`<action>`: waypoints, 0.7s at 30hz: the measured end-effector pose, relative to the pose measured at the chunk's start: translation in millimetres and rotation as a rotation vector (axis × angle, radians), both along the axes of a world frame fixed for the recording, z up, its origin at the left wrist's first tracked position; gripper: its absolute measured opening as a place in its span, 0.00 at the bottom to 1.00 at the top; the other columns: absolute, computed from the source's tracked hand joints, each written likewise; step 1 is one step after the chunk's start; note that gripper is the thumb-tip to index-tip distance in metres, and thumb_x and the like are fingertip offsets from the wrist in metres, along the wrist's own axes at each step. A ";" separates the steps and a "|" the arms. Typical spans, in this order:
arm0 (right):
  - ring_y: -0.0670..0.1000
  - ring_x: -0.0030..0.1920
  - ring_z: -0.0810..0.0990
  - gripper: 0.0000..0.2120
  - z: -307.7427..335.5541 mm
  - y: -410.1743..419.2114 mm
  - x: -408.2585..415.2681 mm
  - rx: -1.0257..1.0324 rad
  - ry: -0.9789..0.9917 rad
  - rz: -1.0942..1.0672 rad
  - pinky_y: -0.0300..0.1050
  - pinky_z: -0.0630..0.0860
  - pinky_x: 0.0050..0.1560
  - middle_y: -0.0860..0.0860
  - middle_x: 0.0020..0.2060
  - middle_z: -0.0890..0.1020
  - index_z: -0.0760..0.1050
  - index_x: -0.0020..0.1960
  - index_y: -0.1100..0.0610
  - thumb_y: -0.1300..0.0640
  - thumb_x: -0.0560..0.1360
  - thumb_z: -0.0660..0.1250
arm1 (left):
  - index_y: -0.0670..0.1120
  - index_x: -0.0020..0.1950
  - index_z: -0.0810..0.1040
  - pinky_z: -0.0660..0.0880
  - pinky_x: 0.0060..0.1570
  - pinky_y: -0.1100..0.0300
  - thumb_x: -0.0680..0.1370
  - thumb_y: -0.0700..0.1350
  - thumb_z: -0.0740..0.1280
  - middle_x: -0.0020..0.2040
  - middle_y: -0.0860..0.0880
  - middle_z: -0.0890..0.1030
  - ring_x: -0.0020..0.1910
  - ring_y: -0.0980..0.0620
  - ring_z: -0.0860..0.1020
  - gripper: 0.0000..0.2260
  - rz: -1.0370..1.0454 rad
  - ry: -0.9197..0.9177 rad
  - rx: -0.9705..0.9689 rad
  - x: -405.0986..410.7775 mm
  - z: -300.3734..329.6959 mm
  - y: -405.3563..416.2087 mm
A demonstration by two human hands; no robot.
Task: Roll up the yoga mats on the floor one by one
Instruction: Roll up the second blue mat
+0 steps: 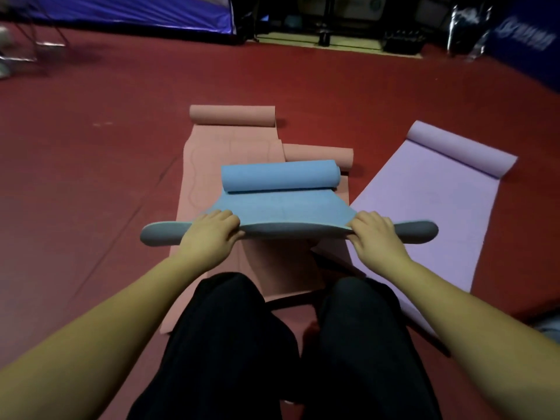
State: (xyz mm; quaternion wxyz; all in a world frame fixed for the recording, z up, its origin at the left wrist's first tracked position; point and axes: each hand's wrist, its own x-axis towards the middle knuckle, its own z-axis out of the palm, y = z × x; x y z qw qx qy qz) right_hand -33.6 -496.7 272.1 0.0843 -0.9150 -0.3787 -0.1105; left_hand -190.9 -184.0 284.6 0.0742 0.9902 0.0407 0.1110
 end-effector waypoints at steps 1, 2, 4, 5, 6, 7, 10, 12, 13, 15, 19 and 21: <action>0.62 0.46 0.76 0.04 3.7 -2.6 -6.9 0.015 -0.009 -0.013 0.53 0.68 0.46 0.55 0.44 0.77 0.78 0.46 0.59 0.61 0.72 0.72 | 0.43 0.41 0.73 0.62 0.40 0.54 0.78 0.45 0.70 0.40 0.44 0.76 0.42 0.40 0.76 0.10 0.002 -0.024 -0.004 -5.0 4.5 -2.0; 0.61 0.46 0.75 0.03 9.5 -3.3 -10.4 0.033 -0.021 -0.029 0.54 0.68 0.47 0.55 0.44 0.77 0.78 0.45 0.59 0.61 0.72 0.71 | 0.43 0.40 0.73 0.63 0.40 0.53 0.77 0.45 0.70 0.40 0.44 0.76 0.42 0.40 0.76 0.10 0.006 -0.055 -0.010 -6.8 12.1 -2.1; 0.60 0.45 0.73 0.04 17.2 -8.0 -23.3 0.061 -0.038 -0.037 0.53 0.67 0.46 0.54 0.43 0.76 0.77 0.45 0.59 0.57 0.74 0.67 | 0.44 0.40 0.72 0.66 0.40 0.51 0.79 0.48 0.68 0.40 0.45 0.76 0.42 0.40 0.75 0.11 0.002 -0.082 -0.031 -18.1 19.3 -3.6; 0.59 0.45 0.73 0.08 17.5 -11.3 -30.6 0.073 -0.027 -0.025 0.52 0.67 0.46 0.53 0.42 0.75 0.76 0.44 0.58 0.54 0.74 0.64 | 0.44 0.40 0.72 0.67 0.41 0.50 0.79 0.51 0.64 0.41 0.45 0.76 0.43 0.40 0.75 0.12 -0.005 -0.057 -0.041 -24.9 19.0 -5.1; 0.58 0.45 0.73 0.11 13.6 -15.6 -39.8 0.079 0.006 -0.002 0.51 0.65 0.46 0.53 0.42 0.75 0.75 0.44 0.57 0.49 0.74 0.60 | 0.45 0.41 0.72 0.68 0.42 0.49 0.79 0.55 0.59 0.41 0.45 0.76 0.44 0.40 0.75 0.16 -0.009 -0.013 -0.049 -33.4 14.8 -8.4; 0.57 0.46 0.73 0.15 7.1 -19.2 -49.5 0.073 0.061 0.018 0.50 0.64 0.47 0.52 0.42 0.75 0.74 0.45 0.56 0.46 0.74 0.57 | 0.45 0.40 0.71 0.68 0.43 0.49 0.78 0.60 0.52 0.41 0.45 0.76 0.45 0.40 0.75 0.20 -0.010 0.047 -0.055 -41.2 9.4 -13.6; 0.57 0.47 0.74 0.22 -12.2 -23.5 -74.0 -0.016 0.212 0.026 0.51 0.64 0.48 0.51 0.41 0.76 0.72 0.43 0.54 0.40 0.76 0.48 | 0.47 0.41 0.72 0.71 0.48 0.48 0.74 0.65 0.38 0.44 0.45 0.79 0.48 0.41 0.77 0.30 0.007 0.219 -0.049 -58.1 -10.3 -29.8; 0.58 0.46 0.75 0.23 -11.2 -18.8 -75.5 -0.023 0.246 -0.024 0.52 0.66 0.48 0.52 0.39 0.77 0.69 0.40 0.53 0.39 0.76 0.44 | 0.47 0.47 0.77 0.71 0.51 0.48 0.75 0.64 0.37 0.49 0.45 0.81 0.52 0.41 0.78 0.34 0.051 0.254 -0.003 -54.7 -12.6 -31.7; 0.59 0.46 0.76 0.24 -6.4 -14.9 -73.9 -0.014 0.249 -0.039 0.53 0.67 0.47 0.53 0.39 0.77 0.69 0.38 0.54 0.39 0.76 0.43 | 0.46 0.51 0.78 0.71 0.51 0.48 0.78 0.63 0.39 0.51 0.44 0.81 0.53 0.41 0.78 0.32 0.078 0.265 0.035 -51.9 -9.3 -31.1; 0.60 0.45 0.77 0.28 5.8 -10.5 -69.1 0.001 0.225 -0.033 0.53 0.69 0.44 0.55 0.38 0.79 0.72 0.37 0.56 0.38 0.76 0.43 | 0.46 0.53 0.78 0.70 0.46 0.50 0.84 0.58 0.46 0.50 0.44 0.81 0.52 0.40 0.78 0.24 0.137 0.305 0.110 -44.7 2.6 -30.4; 0.56 0.42 0.76 0.24 27.5 -15.5 -65.0 -0.043 0.277 -0.077 0.50 0.69 0.40 0.49 0.36 0.77 0.71 0.38 0.55 0.40 0.82 0.50 | 0.46 0.41 0.70 0.67 0.42 0.53 0.85 0.57 0.47 0.38 0.47 0.75 0.49 0.41 0.78 0.22 0.267 0.365 0.086 -46.3 19.2 -35.2; 0.53 0.43 0.75 0.22 29.7 -13.4 -61.1 -0.136 0.476 -0.114 0.49 0.71 0.44 0.47 0.35 0.76 0.72 0.39 0.54 0.39 0.81 0.54 | 0.47 0.53 0.75 0.70 0.51 0.52 0.85 0.55 0.47 0.50 0.43 0.79 0.55 0.41 0.77 0.19 0.263 0.512 0.037 -47.6 16.2 -38.3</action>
